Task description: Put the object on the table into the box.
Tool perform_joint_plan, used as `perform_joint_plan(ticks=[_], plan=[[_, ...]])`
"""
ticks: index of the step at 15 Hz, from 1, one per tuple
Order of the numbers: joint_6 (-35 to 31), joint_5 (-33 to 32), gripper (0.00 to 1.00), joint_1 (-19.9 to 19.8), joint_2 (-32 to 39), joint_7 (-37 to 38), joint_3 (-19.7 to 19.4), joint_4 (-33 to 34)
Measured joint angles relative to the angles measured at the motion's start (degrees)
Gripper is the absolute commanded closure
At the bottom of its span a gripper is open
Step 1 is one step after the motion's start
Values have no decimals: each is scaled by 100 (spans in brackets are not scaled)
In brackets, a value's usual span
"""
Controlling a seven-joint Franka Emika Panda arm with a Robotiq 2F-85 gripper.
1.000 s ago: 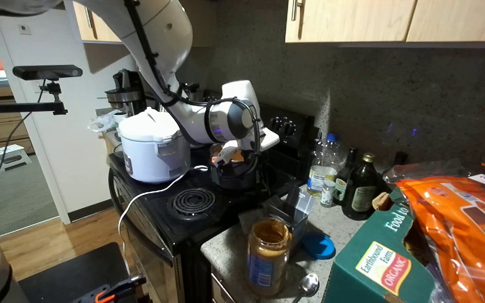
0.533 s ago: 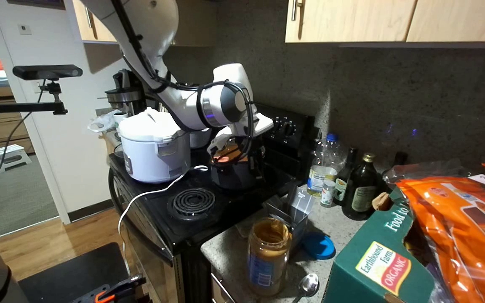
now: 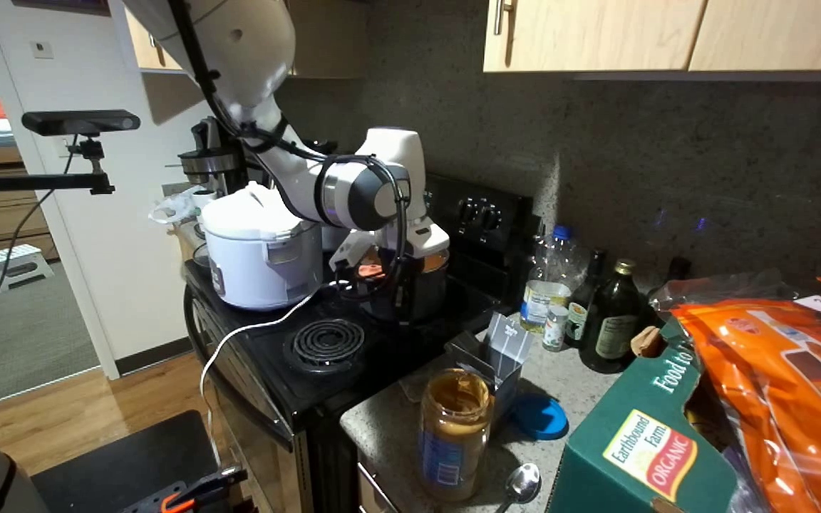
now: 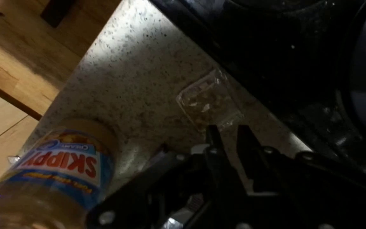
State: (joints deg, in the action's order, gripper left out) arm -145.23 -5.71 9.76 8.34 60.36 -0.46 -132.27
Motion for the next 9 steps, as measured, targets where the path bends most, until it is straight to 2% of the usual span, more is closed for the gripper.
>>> perform_joint_plan(ticks=[1,3,5,7,9], plan=[[0,122,39,-51,2,-161,2,-52],[0,311,34,-162,4,-457,2,-136],[-1,488,33,-256,6,-755,1,-199],[-23,675,39,-313,31,-1103,3,-241],[-69,906,39,-343,90,-1483,6,-259]])
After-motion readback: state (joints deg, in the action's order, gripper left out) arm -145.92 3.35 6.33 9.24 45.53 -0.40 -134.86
